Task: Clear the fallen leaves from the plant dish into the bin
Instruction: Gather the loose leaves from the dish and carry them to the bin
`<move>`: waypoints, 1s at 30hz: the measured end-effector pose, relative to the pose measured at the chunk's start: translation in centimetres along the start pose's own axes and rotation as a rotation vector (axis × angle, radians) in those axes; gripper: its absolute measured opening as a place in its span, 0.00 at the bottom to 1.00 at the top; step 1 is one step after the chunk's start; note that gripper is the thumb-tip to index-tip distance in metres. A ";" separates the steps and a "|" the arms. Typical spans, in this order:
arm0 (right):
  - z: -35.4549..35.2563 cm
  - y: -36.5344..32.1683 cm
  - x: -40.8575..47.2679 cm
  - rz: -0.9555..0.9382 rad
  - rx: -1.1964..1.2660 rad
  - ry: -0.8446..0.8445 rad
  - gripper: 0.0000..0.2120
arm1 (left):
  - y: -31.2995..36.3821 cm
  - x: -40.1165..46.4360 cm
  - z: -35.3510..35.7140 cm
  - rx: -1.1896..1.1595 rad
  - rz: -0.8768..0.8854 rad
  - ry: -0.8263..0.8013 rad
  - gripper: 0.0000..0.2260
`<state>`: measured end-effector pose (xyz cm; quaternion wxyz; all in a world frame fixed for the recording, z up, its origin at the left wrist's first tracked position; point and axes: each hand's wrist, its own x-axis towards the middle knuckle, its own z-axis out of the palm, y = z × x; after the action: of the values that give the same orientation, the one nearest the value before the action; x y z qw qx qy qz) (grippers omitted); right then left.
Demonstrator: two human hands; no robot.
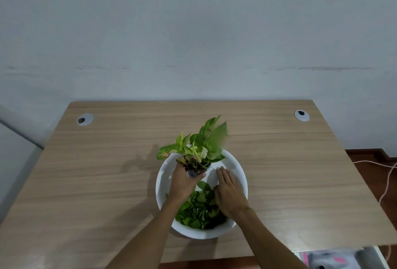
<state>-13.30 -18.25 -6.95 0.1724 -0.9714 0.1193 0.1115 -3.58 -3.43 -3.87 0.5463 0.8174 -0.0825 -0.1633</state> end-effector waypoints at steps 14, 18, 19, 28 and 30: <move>0.5 0.3 -3.5 -0.025 0.003 -0.071 0.41 | -2.0 -2.3 -1.1 0.583 -0.025 -0.116 0.34; 0.2 -0.2 -4.6 -0.033 -0.005 -0.092 0.31 | -3.1 -4.3 -3.1 0.768 0.024 -0.121 0.25; 0.3 -0.6 -4.9 -0.029 0.009 -0.099 0.30 | -3.2 -4.7 -3.4 0.799 0.018 -0.155 0.24; -0.8 -3.1 -7.9 -0.128 -0.019 -0.011 0.22 | -2.2 -7.6 -2.0 0.763 -0.213 -0.407 0.23; -1.4 -2.5 -7.2 -0.154 -0.026 0.024 0.24 | -2.3 -7.3 -2.4 0.741 -0.144 -0.354 0.20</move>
<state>-19.17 -15.10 -3.00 0.1665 -0.9811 0.0450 0.0879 -9.61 1.78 -3.89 0.1796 0.9218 -0.1707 -0.2982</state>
